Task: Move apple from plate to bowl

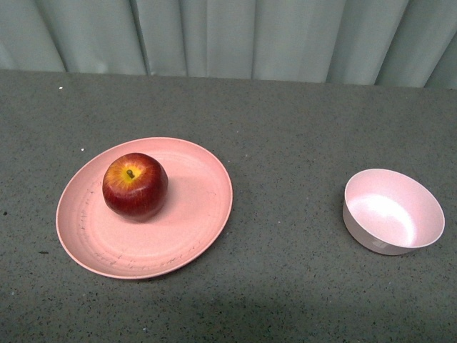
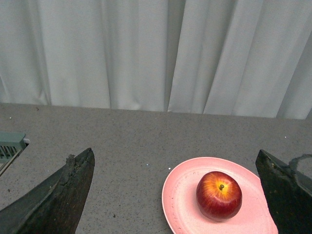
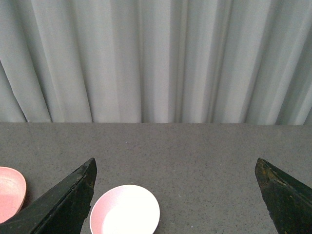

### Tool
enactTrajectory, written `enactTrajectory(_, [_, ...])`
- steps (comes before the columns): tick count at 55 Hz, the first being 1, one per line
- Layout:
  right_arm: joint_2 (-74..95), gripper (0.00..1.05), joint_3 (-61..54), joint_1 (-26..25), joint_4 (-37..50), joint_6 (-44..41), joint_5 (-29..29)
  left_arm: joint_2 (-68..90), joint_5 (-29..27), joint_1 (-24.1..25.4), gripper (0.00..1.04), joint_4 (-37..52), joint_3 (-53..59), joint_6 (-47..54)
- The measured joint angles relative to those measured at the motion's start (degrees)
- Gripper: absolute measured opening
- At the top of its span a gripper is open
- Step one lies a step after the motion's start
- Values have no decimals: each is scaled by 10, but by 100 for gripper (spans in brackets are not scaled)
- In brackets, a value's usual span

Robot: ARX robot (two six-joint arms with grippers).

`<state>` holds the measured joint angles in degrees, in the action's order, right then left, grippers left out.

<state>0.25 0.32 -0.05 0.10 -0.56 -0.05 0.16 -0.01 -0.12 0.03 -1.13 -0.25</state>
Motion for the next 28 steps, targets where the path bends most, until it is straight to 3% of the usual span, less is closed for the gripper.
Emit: enactTrajectory(28, [0,95,0,0,0,0,0,0,0,0,98,0,0,0])
